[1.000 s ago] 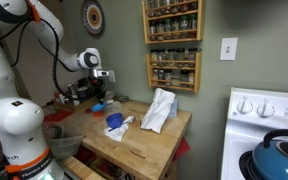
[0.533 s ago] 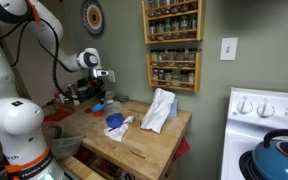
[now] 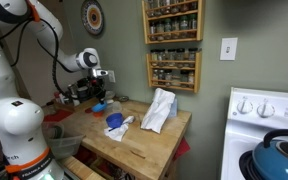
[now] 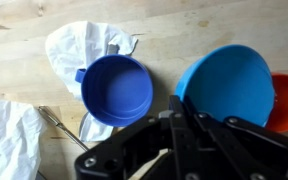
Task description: Take the orange cup out of the bowl then pour the liquid in the other bowl into the cup
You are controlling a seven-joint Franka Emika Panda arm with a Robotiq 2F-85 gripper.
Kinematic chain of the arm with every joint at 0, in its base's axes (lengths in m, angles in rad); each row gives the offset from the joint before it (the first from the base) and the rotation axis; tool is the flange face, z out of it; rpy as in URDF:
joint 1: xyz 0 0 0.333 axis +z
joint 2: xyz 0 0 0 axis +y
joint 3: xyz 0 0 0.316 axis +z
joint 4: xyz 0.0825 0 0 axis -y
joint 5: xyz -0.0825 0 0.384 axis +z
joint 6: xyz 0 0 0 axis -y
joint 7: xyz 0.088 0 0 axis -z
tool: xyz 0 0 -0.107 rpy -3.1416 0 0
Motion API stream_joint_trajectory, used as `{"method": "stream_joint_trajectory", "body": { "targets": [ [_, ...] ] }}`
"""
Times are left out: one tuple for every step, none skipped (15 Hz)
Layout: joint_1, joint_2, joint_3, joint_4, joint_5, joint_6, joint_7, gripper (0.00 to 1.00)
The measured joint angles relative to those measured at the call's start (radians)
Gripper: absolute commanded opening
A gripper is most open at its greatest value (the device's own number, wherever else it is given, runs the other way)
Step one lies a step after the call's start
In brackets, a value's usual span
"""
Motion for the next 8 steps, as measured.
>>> {"method": "stream_joint_trajectory", "body": {
  "targets": [
    [0.000, 0.000, 0.001, 0.001, -0.004, -0.002, 0.004, 0.01],
    [0.001, 0.000, 0.001, 0.001, -0.007, -0.004, 0.006, 0.01],
    [0.002, 0.000, 0.001, 0.002, -0.009, -0.005, 0.008, 0.01],
    [0.003, 0.000, 0.001, 0.003, -0.011, -0.006, 0.009, 0.01],
    [0.003, 0.000, 0.002, 0.005, -0.012, -0.007, 0.010, 0.01],
    [0.004, 0.000, 0.002, 0.007, -0.014, -0.008, 0.010, 0.01],
    [0.004, 0.000, 0.002, 0.009, -0.014, -0.009, 0.010, 0.01],
    [0.005, 0.000, 0.002, 0.011, -0.014, -0.009, 0.010, 0.01]
  ]
}}
